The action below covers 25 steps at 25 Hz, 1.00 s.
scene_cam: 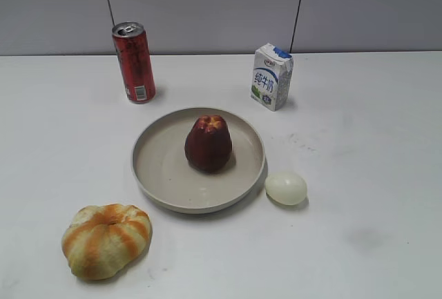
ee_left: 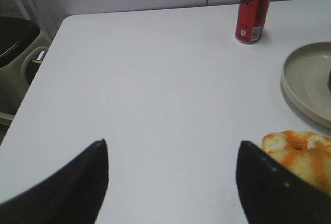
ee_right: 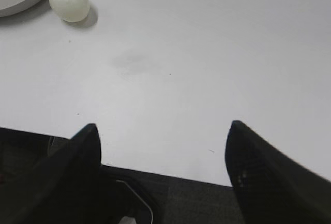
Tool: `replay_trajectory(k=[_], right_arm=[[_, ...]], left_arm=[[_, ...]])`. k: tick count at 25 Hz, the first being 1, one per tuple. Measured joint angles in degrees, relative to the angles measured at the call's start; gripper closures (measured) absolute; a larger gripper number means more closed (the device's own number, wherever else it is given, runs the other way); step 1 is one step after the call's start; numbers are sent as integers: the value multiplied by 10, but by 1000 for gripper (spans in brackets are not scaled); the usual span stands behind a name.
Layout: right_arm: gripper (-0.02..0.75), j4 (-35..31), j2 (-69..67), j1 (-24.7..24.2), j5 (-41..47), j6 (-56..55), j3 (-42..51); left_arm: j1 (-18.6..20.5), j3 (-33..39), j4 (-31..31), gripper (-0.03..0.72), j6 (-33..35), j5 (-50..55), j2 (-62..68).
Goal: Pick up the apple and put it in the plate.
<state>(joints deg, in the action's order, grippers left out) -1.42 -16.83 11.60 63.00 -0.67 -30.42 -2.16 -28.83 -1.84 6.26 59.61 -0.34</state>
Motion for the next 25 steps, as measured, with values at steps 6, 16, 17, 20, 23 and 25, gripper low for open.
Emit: replay_trajectory(k=[6, 16, 17, 20, 23, 25], right_arm=[[144, -12, 76, 0, -27, 18, 22], [144, -14, 79, 0, -28, 20, 22], [144, -14, 81, 0, -29, 20, 22], [144, -16, 99, -10, -31, 21, 22], [144, -17, 135, -43, -31, 22, 22], [144, -18, 159, -71, -31, 22, 22]], left_arm=[[0, 0, 0, 104, 0, 0, 0], [0, 0, 0, 104, 0, 0, 0], [0, 0, 0, 104, 0, 0, 0], [0, 0, 0, 104, 0, 0, 0], [0, 0, 0, 104, 0, 0, 0], [0, 0, 0, 104, 0, 0, 0]])
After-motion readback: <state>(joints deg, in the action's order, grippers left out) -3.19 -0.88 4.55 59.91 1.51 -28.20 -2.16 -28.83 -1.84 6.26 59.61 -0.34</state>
